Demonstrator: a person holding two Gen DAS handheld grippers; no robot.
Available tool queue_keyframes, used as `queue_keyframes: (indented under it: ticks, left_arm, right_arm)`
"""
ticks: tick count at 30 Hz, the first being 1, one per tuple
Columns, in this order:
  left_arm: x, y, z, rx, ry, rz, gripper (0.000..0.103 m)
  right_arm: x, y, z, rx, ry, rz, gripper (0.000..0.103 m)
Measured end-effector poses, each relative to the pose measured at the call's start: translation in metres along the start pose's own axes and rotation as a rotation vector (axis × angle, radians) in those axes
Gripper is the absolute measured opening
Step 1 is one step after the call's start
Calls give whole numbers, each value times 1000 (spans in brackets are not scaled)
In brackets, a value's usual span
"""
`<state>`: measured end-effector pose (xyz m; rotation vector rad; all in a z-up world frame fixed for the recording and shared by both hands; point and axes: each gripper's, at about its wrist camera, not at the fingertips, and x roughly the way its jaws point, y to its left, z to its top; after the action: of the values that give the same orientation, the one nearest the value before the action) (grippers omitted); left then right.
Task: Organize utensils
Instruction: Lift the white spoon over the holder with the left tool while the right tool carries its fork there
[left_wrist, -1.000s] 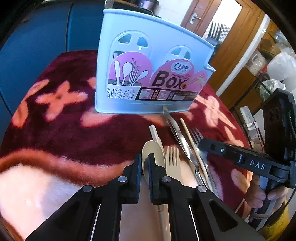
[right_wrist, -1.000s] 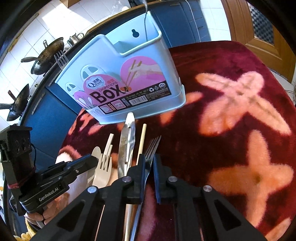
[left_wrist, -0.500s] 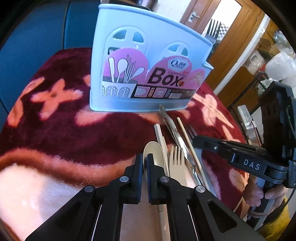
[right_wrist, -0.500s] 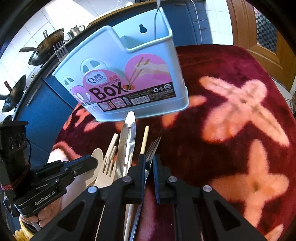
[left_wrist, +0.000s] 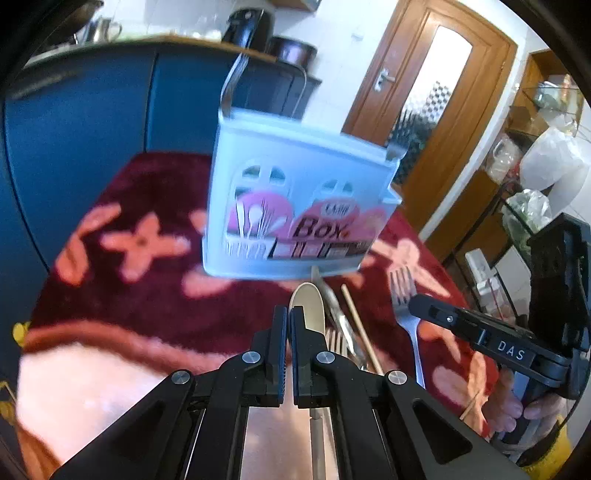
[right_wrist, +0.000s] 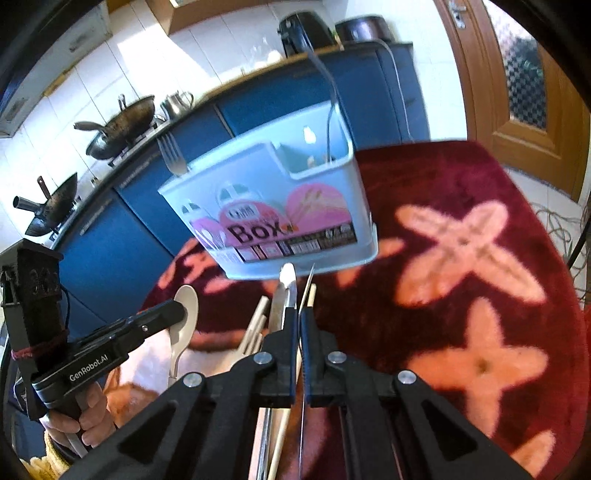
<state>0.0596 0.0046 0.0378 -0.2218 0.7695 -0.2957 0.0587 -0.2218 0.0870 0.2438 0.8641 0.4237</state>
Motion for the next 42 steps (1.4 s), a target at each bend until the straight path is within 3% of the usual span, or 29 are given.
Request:
queue_keyframes:
  ticks: [8, 15, 36, 42]
  left_arm:
    - [-29, -9, 15, 38, -129, 41, 1]
    - [-50, -14, 32, 46, -213, 54, 1]
    - [-84, -23, 107, 65, -421, 98, 1]
    - [-83, -24, 137, 64, -501, 156, 1]
  right_arm:
    - [-35, 13, 5, -57, -173, -34, 3]
    - [-55, 22, 13, -100, -266, -61, 3]
    - [-73, 34, 48, -136, -353, -65, 3]
    - [-75, 33, 53, -144, -369, -63, 3]
